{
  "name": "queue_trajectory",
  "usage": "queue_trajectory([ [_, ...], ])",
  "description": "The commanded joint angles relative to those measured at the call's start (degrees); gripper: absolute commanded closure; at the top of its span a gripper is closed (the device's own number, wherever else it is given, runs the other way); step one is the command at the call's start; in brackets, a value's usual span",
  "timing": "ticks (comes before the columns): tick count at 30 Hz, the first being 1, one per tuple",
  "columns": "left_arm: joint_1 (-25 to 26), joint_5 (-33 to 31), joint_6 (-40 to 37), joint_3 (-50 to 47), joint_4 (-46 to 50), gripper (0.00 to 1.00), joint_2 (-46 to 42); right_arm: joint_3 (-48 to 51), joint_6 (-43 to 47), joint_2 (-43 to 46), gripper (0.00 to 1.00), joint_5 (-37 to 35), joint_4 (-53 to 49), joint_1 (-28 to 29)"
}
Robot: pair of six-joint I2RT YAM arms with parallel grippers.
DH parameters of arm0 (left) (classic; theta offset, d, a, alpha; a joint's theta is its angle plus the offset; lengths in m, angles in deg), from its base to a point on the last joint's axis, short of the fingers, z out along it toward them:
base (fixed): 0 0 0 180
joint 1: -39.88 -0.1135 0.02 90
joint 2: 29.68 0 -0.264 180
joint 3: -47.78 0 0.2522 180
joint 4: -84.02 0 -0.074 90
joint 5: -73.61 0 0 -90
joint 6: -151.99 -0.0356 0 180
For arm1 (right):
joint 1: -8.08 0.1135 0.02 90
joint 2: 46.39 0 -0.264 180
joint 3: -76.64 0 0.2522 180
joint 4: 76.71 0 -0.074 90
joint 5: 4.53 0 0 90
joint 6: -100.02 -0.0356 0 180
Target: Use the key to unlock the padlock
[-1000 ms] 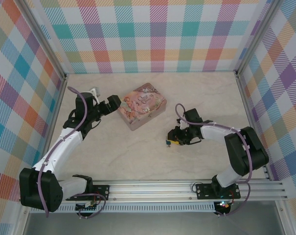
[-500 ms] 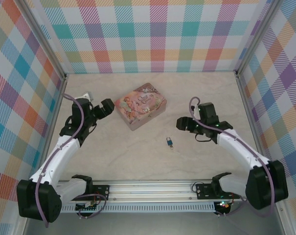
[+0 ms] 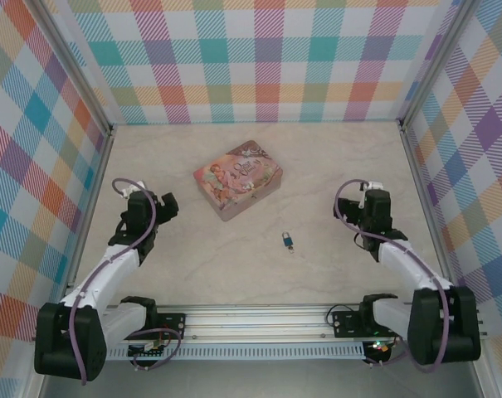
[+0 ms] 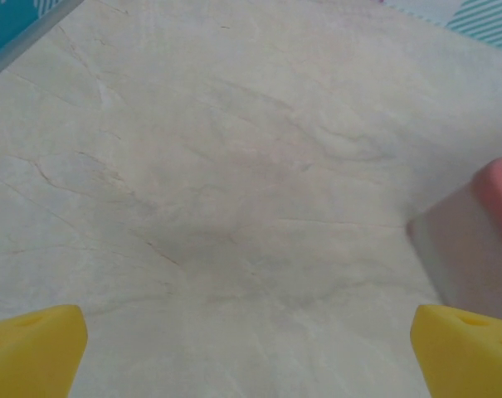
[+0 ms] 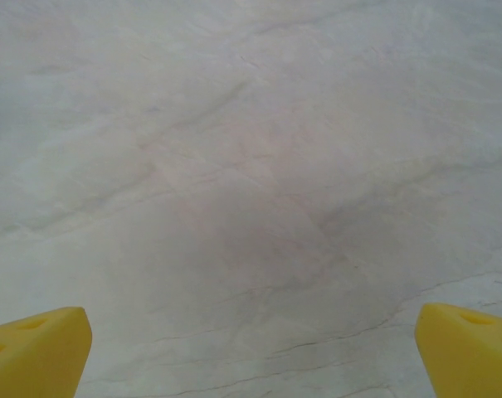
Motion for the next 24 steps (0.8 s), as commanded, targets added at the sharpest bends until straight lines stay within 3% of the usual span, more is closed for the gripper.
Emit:
queue_trajectory([
  [1, -0.6, -2.9, -7.3, -1.8, -11.1, 0.0, 2.8, 2.0, 3.0, -5.2, 0.0, 1.7, 17.3, -1.7],
  [7, -1.0, -2.3, -11.6, -3.6, -22.1, 0.0, 9.7, 1.1, 7.5, -13.7, 0.0, 8.9, 29.7, -2.3],
  [12, -1.5, 2.3, -14.2, -4.7, -30.9, 0.0, 15.8, 5.6, 8.6, -23.3, 0.0, 13.3, 48.5, -3.1],
  [17, -1.6, 7.3, -16.3, -5.2, -36.9, 0.0, 19.0, 1.6, 7.8, -22.3, 0.0, 11.8, 38.7, -3.6],
  [23, -1.7, 12.9, -18.2, -7.5, -52.9, 0.0, 30.4, 2.0, 7.8, -22.4, 0.0, 11.8, 39.5, -3.6],
  [24, -1.7, 13.0, -18.0, -7.0, -52.0, 0.0, 30.1, 1.9, 7.8, -22.4, 0.0, 11.8, 39.4, -3.6],
])
